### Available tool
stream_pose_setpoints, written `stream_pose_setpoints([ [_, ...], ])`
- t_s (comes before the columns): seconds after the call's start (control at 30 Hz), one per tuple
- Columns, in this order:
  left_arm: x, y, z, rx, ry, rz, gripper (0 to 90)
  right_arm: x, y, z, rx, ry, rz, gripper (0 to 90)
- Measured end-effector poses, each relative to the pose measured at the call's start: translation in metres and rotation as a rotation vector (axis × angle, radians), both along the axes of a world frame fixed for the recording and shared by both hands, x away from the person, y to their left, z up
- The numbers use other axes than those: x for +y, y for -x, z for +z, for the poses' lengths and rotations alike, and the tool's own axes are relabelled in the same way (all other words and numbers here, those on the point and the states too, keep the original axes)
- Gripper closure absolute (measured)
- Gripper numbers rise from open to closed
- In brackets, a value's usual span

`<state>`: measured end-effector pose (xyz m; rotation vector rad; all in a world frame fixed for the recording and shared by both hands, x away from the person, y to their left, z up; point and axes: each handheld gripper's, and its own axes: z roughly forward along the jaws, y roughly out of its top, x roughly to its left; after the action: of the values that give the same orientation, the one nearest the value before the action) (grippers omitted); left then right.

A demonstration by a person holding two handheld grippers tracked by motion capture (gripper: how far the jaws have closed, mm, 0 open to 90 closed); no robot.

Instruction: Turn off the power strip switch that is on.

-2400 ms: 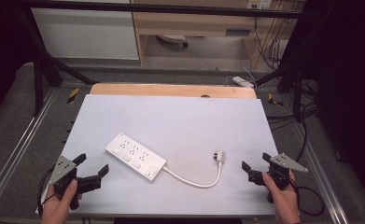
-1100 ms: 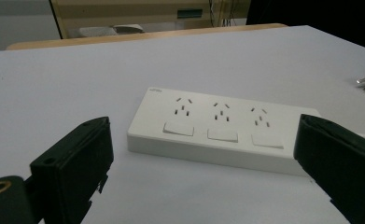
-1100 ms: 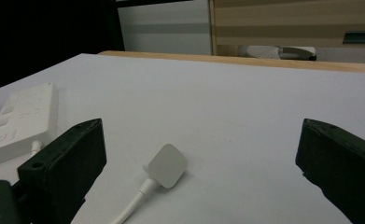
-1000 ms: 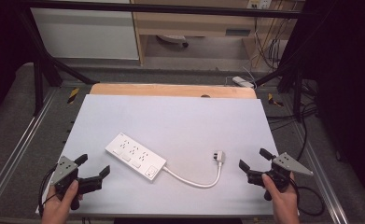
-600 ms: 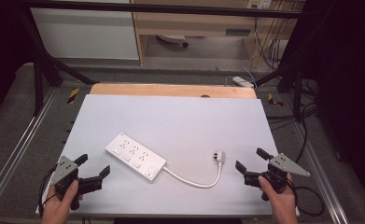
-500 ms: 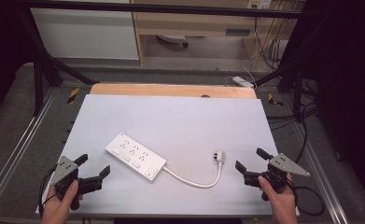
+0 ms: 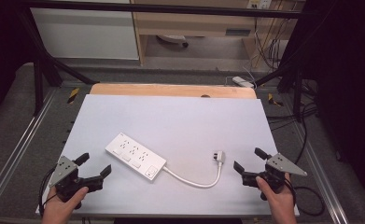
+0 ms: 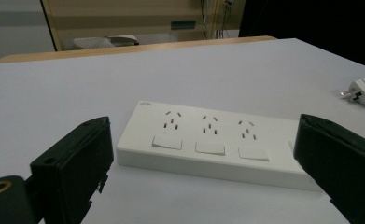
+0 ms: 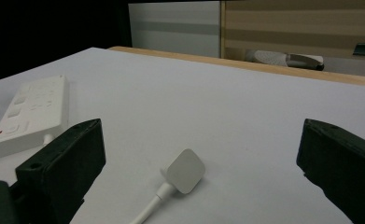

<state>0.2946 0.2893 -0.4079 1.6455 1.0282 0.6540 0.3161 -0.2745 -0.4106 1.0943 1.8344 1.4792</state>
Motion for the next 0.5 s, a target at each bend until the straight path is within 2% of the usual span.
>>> stream_pose_setpoints([
  [0.07,-0.0026,0.0012,0.0008,-0.012,-0.015,-0.001,4.6,0.0006,-0.0002,-0.0002,-0.001,0.002,0.001,1.7],
  [0.33,-0.0061,0.0031,0.0062,-0.044,0.009,-0.012,4.5,0.0029,-0.0013,-0.0017,0.008,0.018,0.009,1.7],
  [0.5,-0.0069,0.0038,0.0099,-0.069,0.007,-0.011,4.9,0.0036,-0.0014,-0.002,0.01,0.021,0.011,1.7],
])
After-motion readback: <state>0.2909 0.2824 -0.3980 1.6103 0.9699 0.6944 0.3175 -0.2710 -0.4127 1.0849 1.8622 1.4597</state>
